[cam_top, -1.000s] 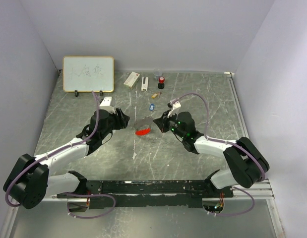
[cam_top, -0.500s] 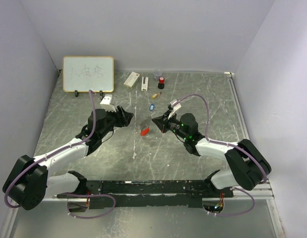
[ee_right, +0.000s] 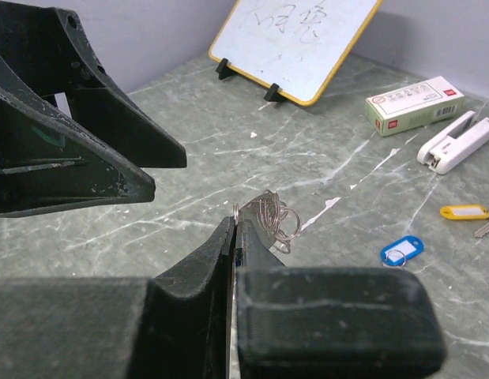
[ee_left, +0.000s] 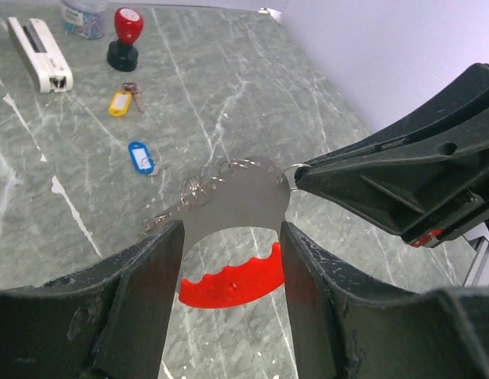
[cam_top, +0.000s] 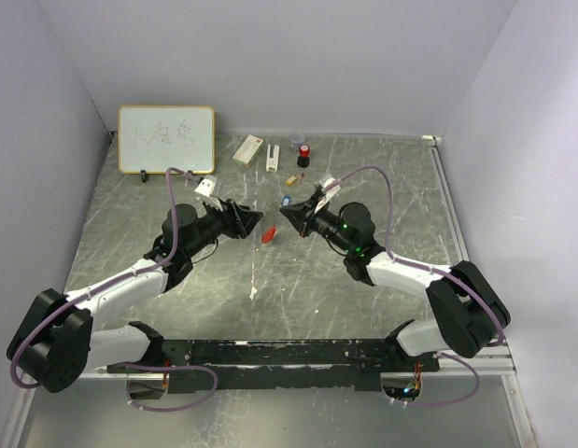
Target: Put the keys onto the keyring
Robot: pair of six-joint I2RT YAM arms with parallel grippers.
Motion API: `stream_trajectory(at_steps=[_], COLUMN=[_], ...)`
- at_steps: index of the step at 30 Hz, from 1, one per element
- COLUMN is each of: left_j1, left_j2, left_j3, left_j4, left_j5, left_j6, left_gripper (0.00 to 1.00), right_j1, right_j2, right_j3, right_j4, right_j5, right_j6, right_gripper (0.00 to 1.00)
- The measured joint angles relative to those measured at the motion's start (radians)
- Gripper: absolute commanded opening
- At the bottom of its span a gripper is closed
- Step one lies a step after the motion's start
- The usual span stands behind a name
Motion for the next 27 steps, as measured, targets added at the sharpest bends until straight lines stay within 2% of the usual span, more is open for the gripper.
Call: stream_trajectory(at_steps=[27], left_j1=[0.000], left_j2=[0.092], left_j3=[0.040], left_j4=[0.154], left_j5=[0.174], left_j6=[0.101], left_gripper=[0.54], right_j1=[-0.005], right_j2=[-0.001], right_j3=[0.061], right_j4=[-0.050], right_j5=[-0.122], right_j6=[-0.075], right_gripper=[0.00])
